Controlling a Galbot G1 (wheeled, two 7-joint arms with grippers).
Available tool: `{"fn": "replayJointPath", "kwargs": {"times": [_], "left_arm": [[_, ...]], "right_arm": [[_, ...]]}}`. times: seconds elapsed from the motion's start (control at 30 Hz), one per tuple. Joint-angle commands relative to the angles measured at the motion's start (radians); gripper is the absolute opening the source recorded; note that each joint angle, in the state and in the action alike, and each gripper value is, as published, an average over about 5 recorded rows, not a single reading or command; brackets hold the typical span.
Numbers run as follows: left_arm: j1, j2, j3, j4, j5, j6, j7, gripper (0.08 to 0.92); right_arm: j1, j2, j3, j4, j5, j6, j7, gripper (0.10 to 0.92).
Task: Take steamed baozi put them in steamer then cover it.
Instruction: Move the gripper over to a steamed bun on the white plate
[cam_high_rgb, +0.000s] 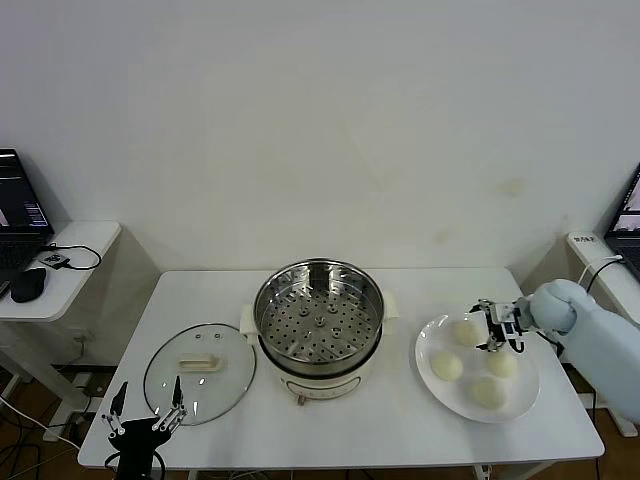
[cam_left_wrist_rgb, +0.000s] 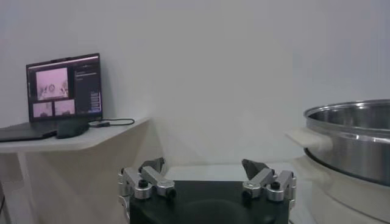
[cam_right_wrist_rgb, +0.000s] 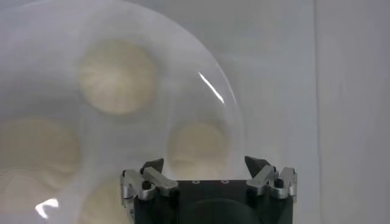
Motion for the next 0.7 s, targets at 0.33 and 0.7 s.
{"fn": "replayJointPath", "kwargs": {"times": [0.33, 0.7], "left_arm": [[-0.005, 0.001, -0.001, 0.009, 0.002, -0.004, -0.003, 0.823], [-0.003, 0.000, -0.002, 0.006, 0.003, -0.006, -0.006, 0.823]], "right_arm": [[0.030, 0.087, -0.049, -0.112, -0.049, -0.014, 0.001, 0.725], [0.051, 0.049, -0.070, -0.062, -0.023, -0.022, -0.017, 0.618]]}}
